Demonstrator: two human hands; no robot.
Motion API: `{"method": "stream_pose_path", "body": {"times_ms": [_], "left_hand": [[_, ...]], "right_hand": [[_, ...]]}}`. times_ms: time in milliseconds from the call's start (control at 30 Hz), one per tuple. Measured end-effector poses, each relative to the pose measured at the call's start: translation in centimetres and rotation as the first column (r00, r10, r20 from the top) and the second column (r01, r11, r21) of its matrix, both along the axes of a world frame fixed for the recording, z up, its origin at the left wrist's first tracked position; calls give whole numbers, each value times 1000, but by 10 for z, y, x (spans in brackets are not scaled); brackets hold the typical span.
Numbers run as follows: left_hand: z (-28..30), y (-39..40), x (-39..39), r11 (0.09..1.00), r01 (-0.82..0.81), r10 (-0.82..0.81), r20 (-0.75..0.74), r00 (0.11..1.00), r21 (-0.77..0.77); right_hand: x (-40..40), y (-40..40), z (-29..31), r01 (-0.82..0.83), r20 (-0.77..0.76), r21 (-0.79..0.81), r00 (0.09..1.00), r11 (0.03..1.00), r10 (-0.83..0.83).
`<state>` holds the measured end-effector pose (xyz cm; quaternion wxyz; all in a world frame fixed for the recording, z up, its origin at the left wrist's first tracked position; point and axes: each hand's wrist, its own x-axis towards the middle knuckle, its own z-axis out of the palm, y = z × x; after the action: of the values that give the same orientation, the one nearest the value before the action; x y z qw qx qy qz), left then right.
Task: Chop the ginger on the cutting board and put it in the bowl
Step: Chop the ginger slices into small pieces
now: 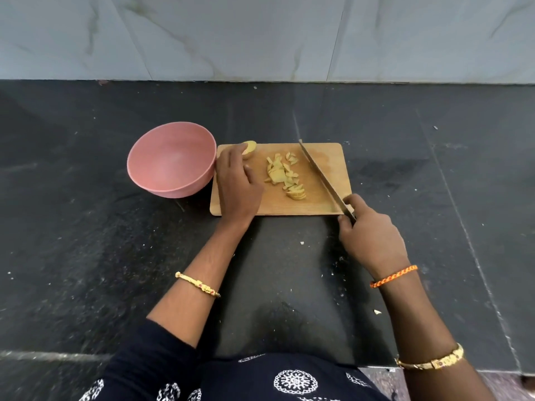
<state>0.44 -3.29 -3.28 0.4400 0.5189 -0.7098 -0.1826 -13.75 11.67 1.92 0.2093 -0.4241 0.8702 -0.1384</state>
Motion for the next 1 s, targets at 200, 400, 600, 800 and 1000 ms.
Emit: {"method": "stream_pose_path", "body": {"times_ms": [200, 400, 600, 800, 1000], "left_hand": [[9, -35, -9, 973, 100, -153, 257, 954, 209], [7, -43, -15, 960, 120, -198, 308, 931, 253], [22, -6, -7, 975, 133, -156, 120, 980, 179], [14, 29, 3, 889, 367, -428, 213, 878, 272], [6, 35, -2, 894, 382, -432, 224, 874, 234]], "right_hand": [[6, -4, 3, -57, -37, 11, 998, 998, 58], [18, 10, 3, -115, 42, -5, 992, 993, 115], [18, 28, -4, -33, 152, -147, 987, 989, 55], [24, 37, -12, 55, 278, -331, 960, 942, 42], [37, 30, -25, 66, 307, -311, 951, 948, 34]]}}
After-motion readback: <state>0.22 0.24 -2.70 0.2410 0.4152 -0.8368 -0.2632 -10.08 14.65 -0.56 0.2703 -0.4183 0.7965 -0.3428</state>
